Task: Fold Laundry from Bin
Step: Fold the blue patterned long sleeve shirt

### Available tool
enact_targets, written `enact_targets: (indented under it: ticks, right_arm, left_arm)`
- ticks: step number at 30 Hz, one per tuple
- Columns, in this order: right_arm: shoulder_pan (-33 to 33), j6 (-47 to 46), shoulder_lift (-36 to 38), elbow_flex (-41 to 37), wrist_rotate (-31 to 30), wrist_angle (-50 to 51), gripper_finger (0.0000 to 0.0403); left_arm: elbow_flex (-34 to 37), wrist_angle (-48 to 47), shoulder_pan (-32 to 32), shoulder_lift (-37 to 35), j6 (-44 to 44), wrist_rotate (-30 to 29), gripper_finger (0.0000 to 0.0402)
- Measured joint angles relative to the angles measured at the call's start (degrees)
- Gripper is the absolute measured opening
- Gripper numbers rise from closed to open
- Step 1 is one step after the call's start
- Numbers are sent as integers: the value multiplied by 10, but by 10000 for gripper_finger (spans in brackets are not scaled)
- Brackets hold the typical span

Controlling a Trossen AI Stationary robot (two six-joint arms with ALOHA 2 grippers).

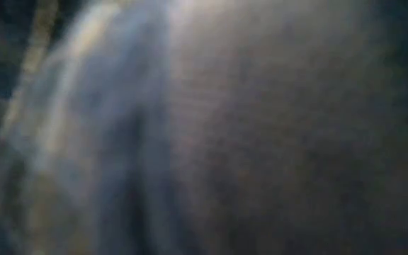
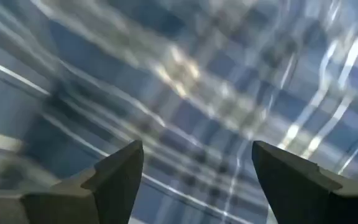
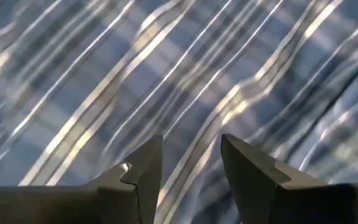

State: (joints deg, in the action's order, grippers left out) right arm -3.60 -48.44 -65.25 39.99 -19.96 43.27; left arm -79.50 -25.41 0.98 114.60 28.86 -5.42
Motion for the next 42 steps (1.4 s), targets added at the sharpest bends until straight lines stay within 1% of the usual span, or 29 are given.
enact_targets:
  ticks: [2,3,4,5,7,10,11,14,15,16,18,19,21,22,23,26,30,32,34,36,38,40,42]
  right_arm:
    - [-52,62,-5,-23,6,-48,155]
    - [-69,88,-10,-37,11,-73,153]
    - [-82,108,-15,-50,24,-93,151]
    - [-90,115,-19,-64,44,-111,148]
    - [-93,120,-29,-94,97,-150,143]
    - [-69,105,-41,-141,193,-212,137]
    - [-53,94,-42,-153,238,-221,135]
    - [2,67,-21,-170,360,-204,131]
    - [15,61,-4,-169,390,-198,130]
    - [23,58,12,-162,400,-193,128]
    - [21,63,61,-141,381,-168,124]
    - [11,79,88,-121,355,-165,123]
    - [-18,121,123,-95,278,-152,121]
    - [-43,139,134,-87,250,-136,121]
    - [-74,160,141,-77,234,-127,122]
    - [-188,230,142,-40,228,-150,137]
    - [-335,307,96,-17,227,-122,177]
    - [-379,333,72,-15,224,-108,196]
    - [-405,350,60,-16,216,-101,208]
    - [-422,356,40,-15,210,-117,215]
    - [-430,342,10,-21,212,-99,219]
    - [-439,316,-21,-21,218,-97,219]
    - [-448,290,-53,-18,225,-97,219]
  left_arm:
    - [1,-2,6,33,11,61,283]
    - [-1,0,12,44,19,81,283]
    - [-3,-4,15,48,31,123,283]
    - [-4,-9,21,52,52,136,283]
    - [-5,-22,23,42,95,143,283]
    - [-7,-77,10,8,91,150,283]
    - [-17,-88,3,-6,90,149,283]
    - [-54,-134,-22,-65,92,142,283]
    - [-64,-138,-33,-75,91,132,283]
    - [-74,-142,-47,-82,88,119,283]
    - [-88,-142,-86,-82,81,100,283]
    - [-94,-138,-113,-79,76,94,283]
    - [-107,-129,-162,-69,68,90,283]
    - [-111,-123,-185,-63,63,82,283]
    - [-113,-122,-206,-55,54,76,283]
    - [-119,-128,-255,-19,45,60,283]
    - [-121,-163,-289,11,64,59,283]
    - [-119,-210,-293,34,61,60,281]
    - [-117,-243,-288,54,48,64,269]
    - [-118,-248,-285,67,46,68,245]
    - [-119,-244,-285,82,46,86,207]
    - [-123,-242,-285,95,46,95,150]
    - [-135,-250,-286,104,34,108,78]
